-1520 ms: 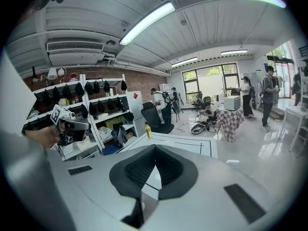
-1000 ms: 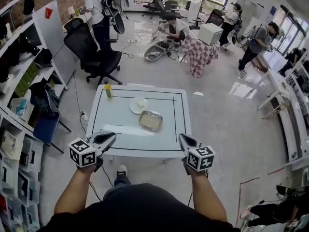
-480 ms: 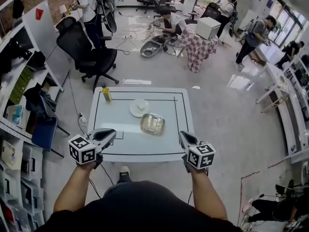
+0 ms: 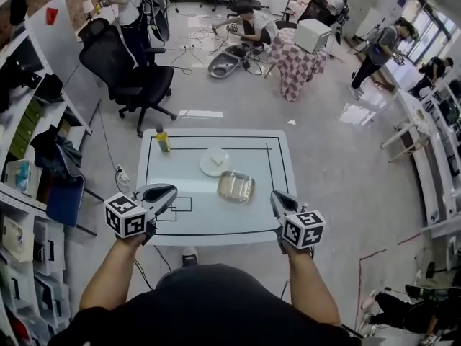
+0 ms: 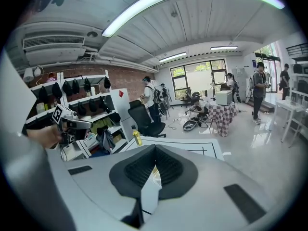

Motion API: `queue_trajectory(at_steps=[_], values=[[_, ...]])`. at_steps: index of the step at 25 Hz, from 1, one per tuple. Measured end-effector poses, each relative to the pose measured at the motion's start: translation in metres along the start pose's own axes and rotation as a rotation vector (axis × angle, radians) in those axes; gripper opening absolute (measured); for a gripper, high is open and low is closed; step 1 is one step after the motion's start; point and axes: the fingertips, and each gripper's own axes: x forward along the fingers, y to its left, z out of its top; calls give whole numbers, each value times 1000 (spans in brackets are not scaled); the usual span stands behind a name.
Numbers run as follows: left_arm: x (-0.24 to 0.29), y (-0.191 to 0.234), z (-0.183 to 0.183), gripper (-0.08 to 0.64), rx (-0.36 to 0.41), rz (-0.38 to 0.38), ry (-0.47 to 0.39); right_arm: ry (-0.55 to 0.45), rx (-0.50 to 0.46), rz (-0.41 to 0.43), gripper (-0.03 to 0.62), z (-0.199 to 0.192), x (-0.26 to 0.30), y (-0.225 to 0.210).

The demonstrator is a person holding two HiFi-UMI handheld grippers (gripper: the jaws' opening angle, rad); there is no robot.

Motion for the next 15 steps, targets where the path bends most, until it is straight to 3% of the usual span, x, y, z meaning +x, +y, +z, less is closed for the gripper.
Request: queue_trajectory(at_steps=[15], values=[[-11, 91, 23, 38, -3, -78, 16, 4, 59, -55, 14, 18, 64, 37]])
